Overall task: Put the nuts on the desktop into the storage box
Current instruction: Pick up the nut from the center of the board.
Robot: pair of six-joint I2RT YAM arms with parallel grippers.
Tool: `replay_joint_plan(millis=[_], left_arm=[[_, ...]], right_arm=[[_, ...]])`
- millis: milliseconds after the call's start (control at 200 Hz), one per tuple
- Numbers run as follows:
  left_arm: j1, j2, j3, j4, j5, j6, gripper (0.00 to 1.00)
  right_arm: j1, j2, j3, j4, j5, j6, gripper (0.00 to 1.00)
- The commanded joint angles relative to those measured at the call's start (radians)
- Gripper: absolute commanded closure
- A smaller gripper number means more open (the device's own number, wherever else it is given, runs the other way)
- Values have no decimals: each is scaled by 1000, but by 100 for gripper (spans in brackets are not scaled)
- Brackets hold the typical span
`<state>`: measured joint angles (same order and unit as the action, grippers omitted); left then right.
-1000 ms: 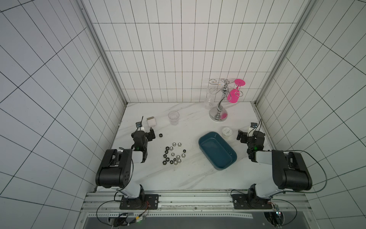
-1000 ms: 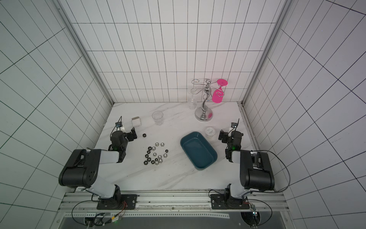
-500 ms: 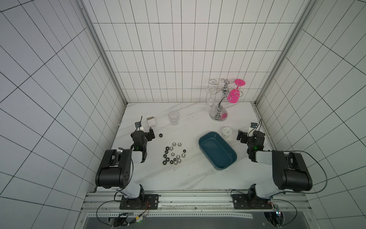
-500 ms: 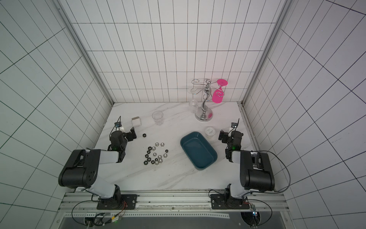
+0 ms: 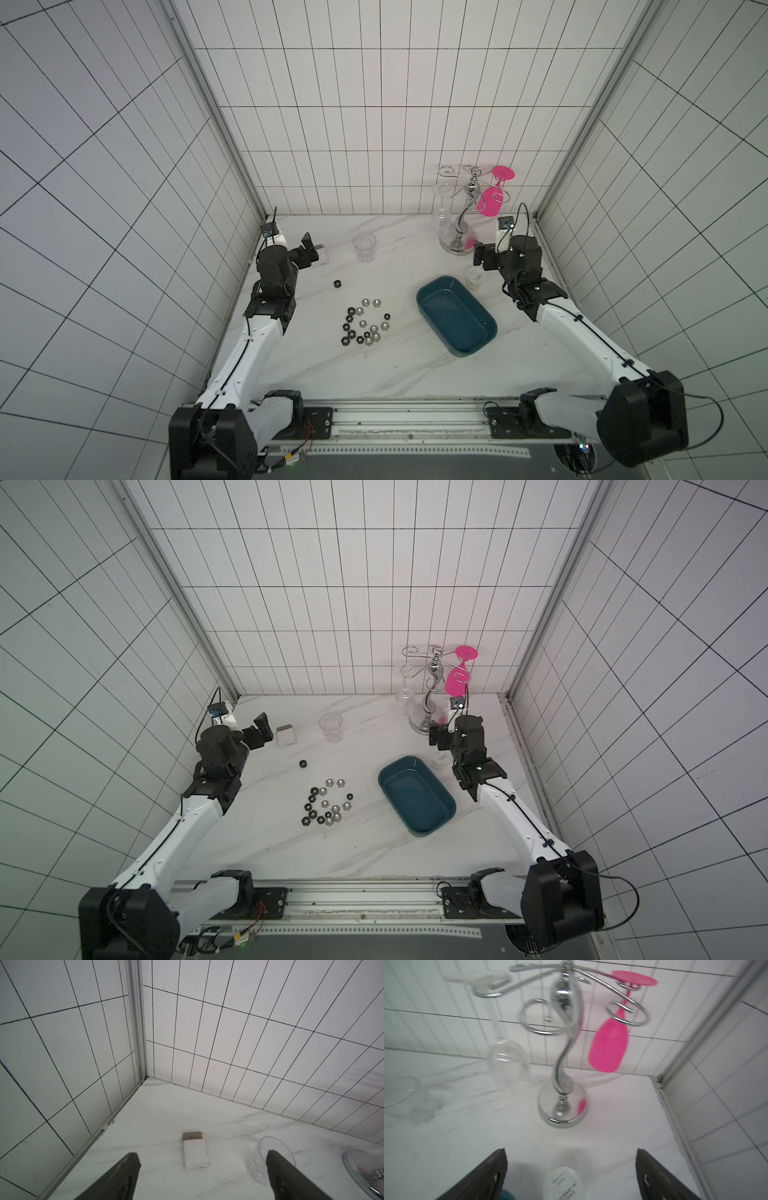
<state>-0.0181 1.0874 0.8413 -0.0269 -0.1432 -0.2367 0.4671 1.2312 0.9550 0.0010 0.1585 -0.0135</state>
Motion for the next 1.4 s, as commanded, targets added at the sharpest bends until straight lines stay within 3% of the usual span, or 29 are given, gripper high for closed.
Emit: replay_joint_plan(millis=[0, 70, 215, 315, 480, 755, 1169, 1394], left_arm=[[10, 14, 85, -284, 84, -49, 1], [12, 36, 107, -338, 125, -55, 1], [68, 35, 128, -432, 56, -130, 2], [144, 42, 138, -459, 179, -152, 1], [150, 201, 240, -600, 384, -88, 2], [127, 481, 397, -839, 472, -23, 8], [-32, 732, 518, -884, 246, -53, 14], [-53, 850, 599, -892, 202, -76, 15]], right_arm=[[142, 52, 102, -237, 12, 29, 1], [231, 106, 167, -268, -11, 56, 1], [387, 284, 327, -302, -61, 74, 1], [441, 418, 442, -323, -58, 92, 1], [441, 473, 515, -313, -65, 141, 1], [391, 337, 486, -419, -6, 211, 1], [221, 23, 279, -590, -80, 299, 1], [143, -76, 215, -643, -143, 295, 1]])
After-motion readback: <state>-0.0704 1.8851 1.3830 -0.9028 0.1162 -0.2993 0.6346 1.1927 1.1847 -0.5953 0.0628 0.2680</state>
